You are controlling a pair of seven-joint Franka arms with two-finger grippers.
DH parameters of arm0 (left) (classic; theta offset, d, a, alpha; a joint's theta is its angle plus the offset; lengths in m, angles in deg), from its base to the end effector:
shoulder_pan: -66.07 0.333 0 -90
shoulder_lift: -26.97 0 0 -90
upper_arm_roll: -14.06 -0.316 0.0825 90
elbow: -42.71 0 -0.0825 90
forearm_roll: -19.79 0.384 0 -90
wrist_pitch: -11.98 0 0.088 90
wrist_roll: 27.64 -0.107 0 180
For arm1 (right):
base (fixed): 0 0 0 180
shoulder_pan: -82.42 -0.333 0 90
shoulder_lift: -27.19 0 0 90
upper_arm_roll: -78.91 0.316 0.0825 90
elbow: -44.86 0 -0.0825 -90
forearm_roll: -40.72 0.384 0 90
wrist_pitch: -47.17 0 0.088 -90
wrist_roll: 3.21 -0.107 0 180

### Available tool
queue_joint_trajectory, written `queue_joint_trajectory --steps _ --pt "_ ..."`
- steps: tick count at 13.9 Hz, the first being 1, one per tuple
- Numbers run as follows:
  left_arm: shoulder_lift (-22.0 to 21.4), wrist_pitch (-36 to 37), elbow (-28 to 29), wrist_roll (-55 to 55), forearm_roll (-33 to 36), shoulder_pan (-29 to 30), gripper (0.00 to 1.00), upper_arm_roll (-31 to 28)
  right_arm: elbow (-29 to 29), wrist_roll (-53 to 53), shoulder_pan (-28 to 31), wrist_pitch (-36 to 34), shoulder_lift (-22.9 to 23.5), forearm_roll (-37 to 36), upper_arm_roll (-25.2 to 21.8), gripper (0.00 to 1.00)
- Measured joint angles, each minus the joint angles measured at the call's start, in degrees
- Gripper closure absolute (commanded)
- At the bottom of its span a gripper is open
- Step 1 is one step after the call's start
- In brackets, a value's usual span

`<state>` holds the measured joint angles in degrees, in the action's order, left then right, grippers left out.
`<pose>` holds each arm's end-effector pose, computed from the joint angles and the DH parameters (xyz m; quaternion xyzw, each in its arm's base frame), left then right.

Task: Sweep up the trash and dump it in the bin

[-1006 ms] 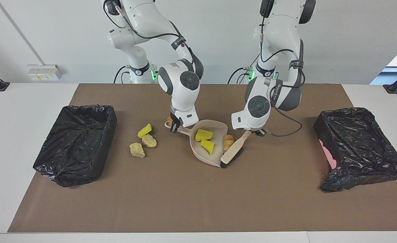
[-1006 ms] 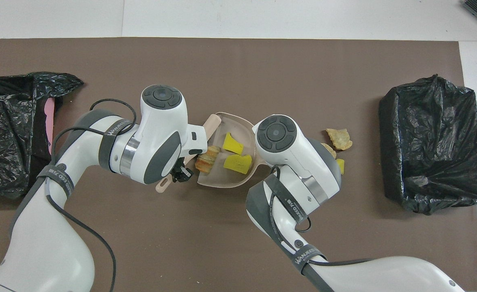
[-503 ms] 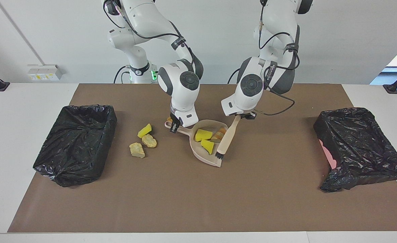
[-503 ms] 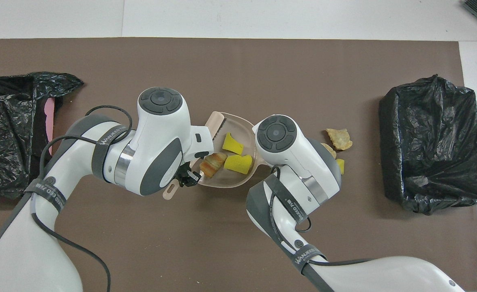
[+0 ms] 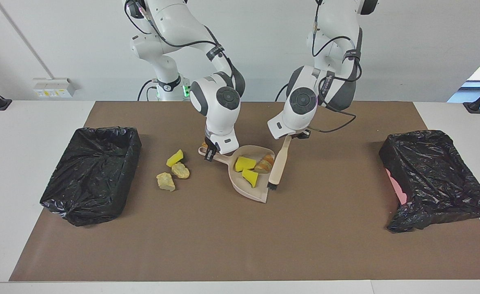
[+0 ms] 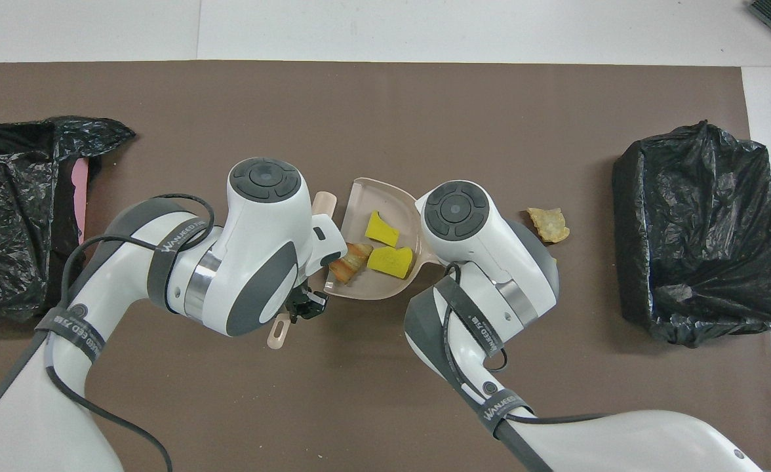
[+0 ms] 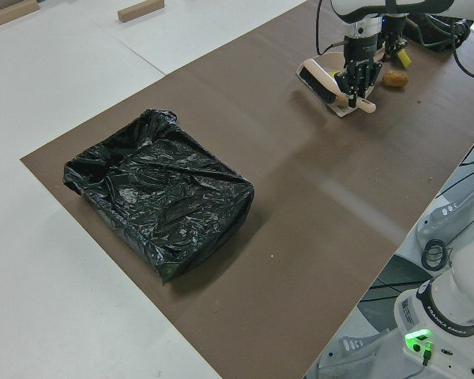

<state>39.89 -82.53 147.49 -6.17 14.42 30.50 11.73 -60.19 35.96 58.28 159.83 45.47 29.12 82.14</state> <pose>0.4697 -0.3202 0.3845 -0.9750 0.0870 0.1968 0.0563 0.5495 0.2676 0.3448 0.8032 0.5830 -0.0997 0.0705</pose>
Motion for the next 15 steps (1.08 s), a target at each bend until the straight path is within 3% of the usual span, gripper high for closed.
queue_joint_trajectory --steps 6,11,15 --pt "-1.31 -1.84 1.61 11.10 -0.91 -2.54 1.00 0.09 0.00 0.00 0.09 0.00 0.00 0.00 0.00 1.00" --pt "-4.89 -10.37 9.10 15.81 -3.97 -8.74 1.00 0.30 0.00 0.00 0.09 0.00 0.00 0.00 0.00 1.00" --pt "-7.61 -10.90 12.10 17.06 -4.00 -11.96 1.00 0.29 0.00 0.00 0.09 0.00 0.00 0.00 0.00 1.00"
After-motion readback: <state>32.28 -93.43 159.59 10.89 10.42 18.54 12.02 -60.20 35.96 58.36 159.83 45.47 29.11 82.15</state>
